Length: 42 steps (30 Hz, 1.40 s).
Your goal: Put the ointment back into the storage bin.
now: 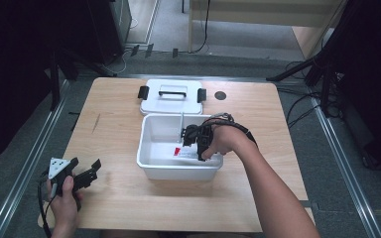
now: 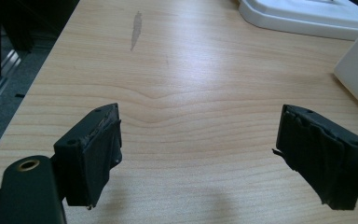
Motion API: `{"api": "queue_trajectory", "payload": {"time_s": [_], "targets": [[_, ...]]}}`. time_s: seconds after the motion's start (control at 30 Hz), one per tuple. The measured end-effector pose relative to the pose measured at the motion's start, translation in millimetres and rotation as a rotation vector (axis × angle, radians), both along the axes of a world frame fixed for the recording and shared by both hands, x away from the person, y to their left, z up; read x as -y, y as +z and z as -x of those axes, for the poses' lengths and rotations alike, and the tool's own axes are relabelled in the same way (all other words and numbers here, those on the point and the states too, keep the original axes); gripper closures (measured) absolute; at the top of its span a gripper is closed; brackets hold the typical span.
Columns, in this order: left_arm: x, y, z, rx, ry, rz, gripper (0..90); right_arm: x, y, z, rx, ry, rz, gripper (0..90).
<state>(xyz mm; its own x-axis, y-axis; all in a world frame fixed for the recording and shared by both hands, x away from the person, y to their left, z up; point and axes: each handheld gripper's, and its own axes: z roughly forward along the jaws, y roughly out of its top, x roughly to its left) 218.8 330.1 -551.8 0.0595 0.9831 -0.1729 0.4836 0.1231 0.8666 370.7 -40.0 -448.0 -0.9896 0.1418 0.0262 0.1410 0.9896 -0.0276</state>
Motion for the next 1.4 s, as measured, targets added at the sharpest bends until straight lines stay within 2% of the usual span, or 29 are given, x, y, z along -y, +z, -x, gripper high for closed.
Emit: {"api": "queue_trajectory", "payload": {"time_s": [0.3,0.53,0.67,0.83,1.03,1.07,1.1,1.23,1.3,1.33,1.37,1.4], "targets": [[-0.1,0.0,-0.1,-0.002,-0.001,0.0,14.8,-4.1,-8.9,1.8,-0.019,-0.004,0.04,72.0],[-0.2,0.0,-0.1,-0.003,-0.002,0.001,14.8,-3.1,-12.7,0.9,-0.022,-0.021,0.046,71.2],[-0.1,0.0,-0.1,-0.002,-0.001,0.001,14.8,-1.6,-13.5,0.4,-0.024,-0.025,0.05,75.0],[-0.2,0.0,-0.1,-0.004,-0.002,0.001,14.8,0.1,-9.9,-0.2,-0.018,-0.028,0.03,75.3],[-0.2,0.0,-0.1,-0.002,-0.002,0.002,14.8,6.3,6.2,0.1,-0.003,-0.071,-0.047,68.3],[-0.2,0.0,-0.1,-0.002,-0.002,0.002,14.7,6.3,6.2,0.1,-0.003,-0.071,-0.047,68.3],[-0.2,0.0,-0.1,-0.002,-0.002,0.002,14.8,10.5,14.6,-0.6,0.009,-0.103,-0.083,64.9],[-0.1,0.0,-0.1,-0.002,-0.002,0.001,14.8,19.6,30.1,-1.3,0.021,-0.145,-0.152,60.6],[0.0,0.0,-0.1,-0.002,-0.001,0.001,14.8,24.9,38.5,-0.9,0.031,-0.177,-0.18,55.1],[0.0,0.0,-0.1,-0.002,-0.001,0.001,14.7,24.9,38.5,-0.9,0.031,-0.177,-0.18,55.1],[0.0,0.0,-0.1,-0.001,-0.001,0.0,14.8,31.7,47.8,-0.4,0.059,-0.209,-0.217,45.0],[0.3,-0.1,-0.2,0.001,0.001,0.002,14.8,34.8,52.0,-0.2,0.074,-0.222,-0.229,40.8]]}}
